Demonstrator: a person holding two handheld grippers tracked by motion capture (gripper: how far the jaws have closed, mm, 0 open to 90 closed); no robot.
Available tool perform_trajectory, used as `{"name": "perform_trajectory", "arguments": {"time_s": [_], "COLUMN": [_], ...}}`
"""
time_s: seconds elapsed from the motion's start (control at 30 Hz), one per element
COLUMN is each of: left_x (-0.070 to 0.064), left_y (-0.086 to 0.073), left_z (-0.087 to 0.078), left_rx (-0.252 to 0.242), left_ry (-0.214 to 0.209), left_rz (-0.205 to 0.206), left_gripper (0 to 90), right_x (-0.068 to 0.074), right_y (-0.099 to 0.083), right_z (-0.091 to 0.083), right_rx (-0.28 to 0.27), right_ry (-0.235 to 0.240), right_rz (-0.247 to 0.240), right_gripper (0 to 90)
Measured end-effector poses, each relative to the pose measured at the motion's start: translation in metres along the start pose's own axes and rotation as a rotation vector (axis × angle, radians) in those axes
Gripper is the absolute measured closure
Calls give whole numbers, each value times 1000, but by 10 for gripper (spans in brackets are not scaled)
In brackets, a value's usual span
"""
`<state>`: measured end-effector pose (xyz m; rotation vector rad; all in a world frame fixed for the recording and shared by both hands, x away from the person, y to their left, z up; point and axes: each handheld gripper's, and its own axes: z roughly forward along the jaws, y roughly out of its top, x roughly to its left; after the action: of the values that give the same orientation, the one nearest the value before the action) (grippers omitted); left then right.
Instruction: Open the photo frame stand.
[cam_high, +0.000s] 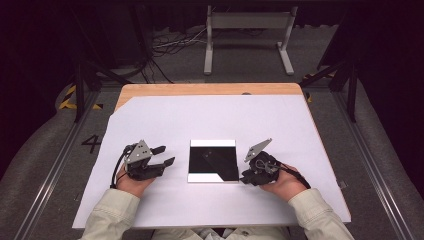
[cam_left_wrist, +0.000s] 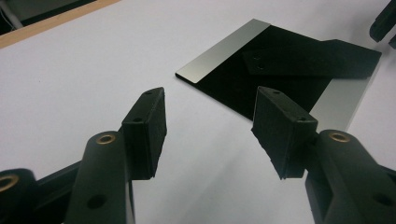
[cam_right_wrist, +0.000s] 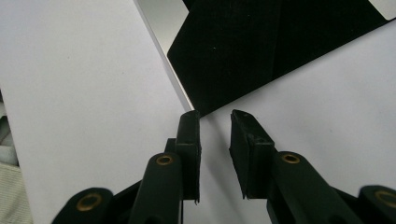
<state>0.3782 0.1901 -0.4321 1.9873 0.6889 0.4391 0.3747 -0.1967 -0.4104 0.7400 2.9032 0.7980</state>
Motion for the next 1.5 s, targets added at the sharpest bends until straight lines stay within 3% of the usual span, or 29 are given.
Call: {"name": "perform_trajectory", "arguments": {"time_s": [0.7,0.9,1.2,1.5], "left_x": [0,1,1,0], "left_y": [-1,-3,-5,-6], "left_z": [1,-1,-4,-5], "left_rx": [14,15,16,17], "left_ry": [0,7,15,17], "left_rz": [-5,-9,-14,-19], "left_gripper": [446,445,445,445], "right_x": [6,7,10,11], "right_y": [5,6,13,14], "right_z": [5,9,13,13], "right_rx": [96,126,155,150], "right_ry": [-4,17,-20,-33], "right_rz": [-11,-15,-25,-35], "right_gripper": [806,825,882,896]}}
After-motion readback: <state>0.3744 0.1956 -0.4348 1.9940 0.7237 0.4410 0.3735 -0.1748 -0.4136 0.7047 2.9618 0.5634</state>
